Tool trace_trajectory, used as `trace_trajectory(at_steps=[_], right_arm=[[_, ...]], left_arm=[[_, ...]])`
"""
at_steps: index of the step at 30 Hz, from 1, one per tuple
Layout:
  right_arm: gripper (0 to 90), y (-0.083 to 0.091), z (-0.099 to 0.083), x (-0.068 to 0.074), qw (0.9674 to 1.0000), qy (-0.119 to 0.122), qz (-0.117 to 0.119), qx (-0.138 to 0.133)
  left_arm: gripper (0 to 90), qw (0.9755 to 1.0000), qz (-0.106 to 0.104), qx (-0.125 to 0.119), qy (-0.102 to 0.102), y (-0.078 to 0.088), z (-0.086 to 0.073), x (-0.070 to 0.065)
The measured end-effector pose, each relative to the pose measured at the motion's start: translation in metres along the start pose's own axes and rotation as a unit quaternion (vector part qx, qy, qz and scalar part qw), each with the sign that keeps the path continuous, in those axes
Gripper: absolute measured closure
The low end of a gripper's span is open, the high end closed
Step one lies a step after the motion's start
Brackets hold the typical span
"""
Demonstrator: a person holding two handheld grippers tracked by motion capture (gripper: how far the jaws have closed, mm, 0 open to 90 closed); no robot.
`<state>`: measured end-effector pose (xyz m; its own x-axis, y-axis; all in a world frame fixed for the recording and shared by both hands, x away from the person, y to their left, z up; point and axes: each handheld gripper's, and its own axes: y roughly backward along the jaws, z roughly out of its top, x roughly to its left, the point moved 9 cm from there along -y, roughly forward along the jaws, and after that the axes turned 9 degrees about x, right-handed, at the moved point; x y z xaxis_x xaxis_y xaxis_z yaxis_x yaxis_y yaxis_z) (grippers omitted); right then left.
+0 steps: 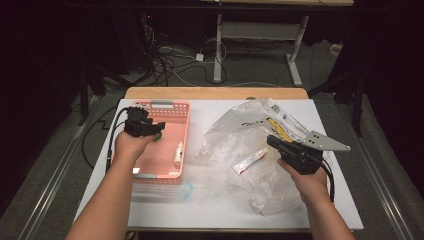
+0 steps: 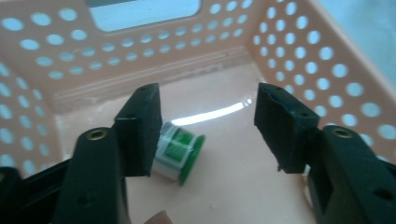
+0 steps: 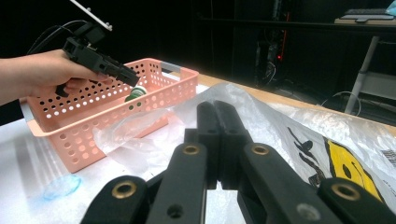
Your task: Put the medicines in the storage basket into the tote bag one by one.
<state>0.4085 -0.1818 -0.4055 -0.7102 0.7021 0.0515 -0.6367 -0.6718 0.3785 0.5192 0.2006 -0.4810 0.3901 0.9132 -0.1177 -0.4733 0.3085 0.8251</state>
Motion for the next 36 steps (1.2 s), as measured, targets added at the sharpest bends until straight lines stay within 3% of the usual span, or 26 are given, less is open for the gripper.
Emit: trace_trajectory(at_steps=[4, 7, 9, 11, 13, 15, 24, 33, 36], right_arm=[[90.0, 0.000, 0.000, 0.000, 1.0000, 0.000, 0.001, 0.000], [90.0, 0.000, 0.000, 0.000, 1.0000, 0.000, 0.000, 0.000], [90.0, -0.001, 0.000, 0.000, 1.0000, 0.001, 0.001, 0.000], [90.0, 0.000, 0.000, 0.000, 1.0000, 0.001, 0.000, 0.000], [90.0, 0.000, 0.000, -0.001, 1.0000, 0.001, 0.000, 0.000], [90.0, -0.001, -0.001, -0.001, 1.0000, -0.002, 0.000, 0.002], [90.0, -0.001, -0.002, -0.005, 1.0000, -0.003, -0.003, 0.002], [90.0, -0.001, -0.002, -0.004, 1.0000, -0.003, -0.003, 0.002], [90.0, -0.001, -0.002, -0.004, 1.0000, -0.003, -0.003, 0.002]], left_arm=[[27.3, 0.9992, 0.028, 0.027, 0.005, -0.009, -0.004, 0.012], [26.5, 0.9984, 0.041, 0.040, 0.001, -0.019, -0.005, 0.016], [26.5, 0.9982, 0.049, 0.036, -0.002, -0.023, -0.002, 0.018], [26.3, 0.9985, 0.043, 0.033, 0.001, -0.028, 0.002, 0.019], [22.6, 0.9980, 0.036, 0.050, -0.009, -0.036, 0.006, 0.017], [22.7, 0.9984, 0.016, 0.054, -0.011, -0.042, 0.009, 0.013], [27.0, 0.9946, 0.031, 0.095, -0.029, -0.058, 0.009, 0.010], [48.0, 0.9911, 0.037, 0.120, -0.044, -0.064, 0.008, 0.009], [52.8, 0.9913, 0.034, 0.120, -0.041, -0.063, 0.008, 0.009]])
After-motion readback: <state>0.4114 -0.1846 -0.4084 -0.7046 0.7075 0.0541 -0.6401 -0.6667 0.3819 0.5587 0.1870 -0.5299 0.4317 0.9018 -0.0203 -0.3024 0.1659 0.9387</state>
